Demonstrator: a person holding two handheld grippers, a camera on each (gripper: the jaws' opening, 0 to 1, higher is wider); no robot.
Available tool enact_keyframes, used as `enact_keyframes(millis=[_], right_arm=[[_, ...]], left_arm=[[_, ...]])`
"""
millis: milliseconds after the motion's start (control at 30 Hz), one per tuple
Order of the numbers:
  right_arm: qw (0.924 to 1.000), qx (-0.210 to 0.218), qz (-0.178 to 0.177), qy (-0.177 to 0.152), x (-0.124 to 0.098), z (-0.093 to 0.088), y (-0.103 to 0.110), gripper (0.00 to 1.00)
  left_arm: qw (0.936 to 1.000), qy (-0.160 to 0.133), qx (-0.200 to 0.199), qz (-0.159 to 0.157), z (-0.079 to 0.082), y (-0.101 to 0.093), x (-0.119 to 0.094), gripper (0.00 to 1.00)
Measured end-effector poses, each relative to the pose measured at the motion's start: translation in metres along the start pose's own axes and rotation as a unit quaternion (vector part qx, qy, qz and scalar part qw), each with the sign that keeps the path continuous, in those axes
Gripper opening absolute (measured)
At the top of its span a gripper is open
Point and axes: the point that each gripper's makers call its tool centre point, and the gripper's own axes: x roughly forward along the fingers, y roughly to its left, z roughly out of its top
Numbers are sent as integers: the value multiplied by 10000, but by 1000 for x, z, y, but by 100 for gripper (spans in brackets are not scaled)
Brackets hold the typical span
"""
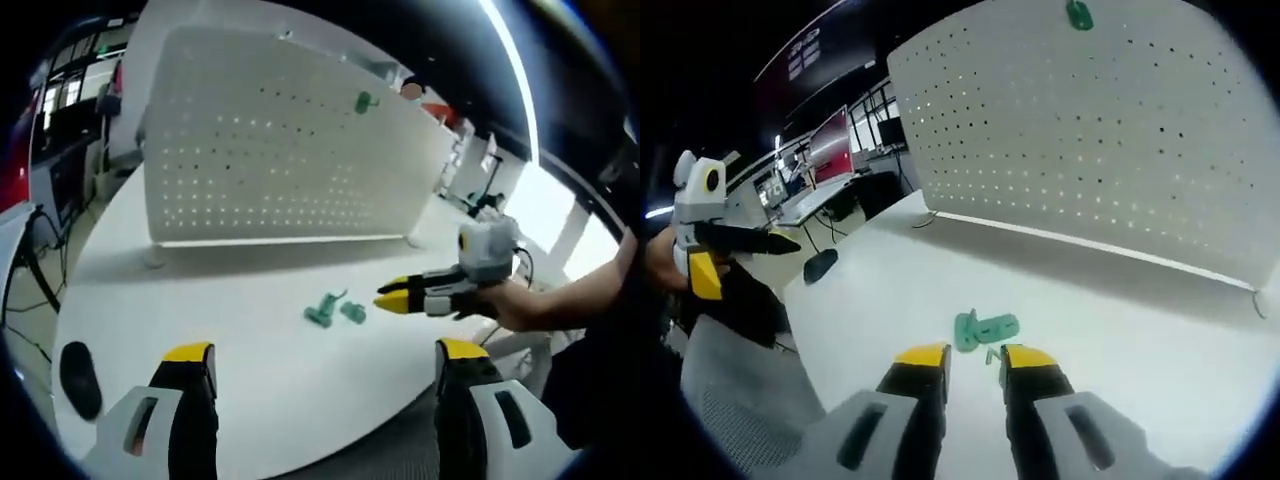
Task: Insert the hook assembly into the mounting plate slot until the hook locks in place.
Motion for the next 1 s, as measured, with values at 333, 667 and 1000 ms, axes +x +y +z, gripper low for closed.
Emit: enact_keyframes(millis=[333, 667, 1000], right_arm=[[9987, 470, -148, 150, 30, -6, -14, 14], [9872, 1560, -266, 213, 47, -10, -19, 9], [9723, 2259, -514, 327, 59, -12, -24, 4]], left_arm=[[9999, 58, -88, 49, -4, 6, 0, 91], [9998, 122, -136, 51, -8, 10, 4, 91], [9998, 133, -157, 29, -8, 11, 6, 90]])
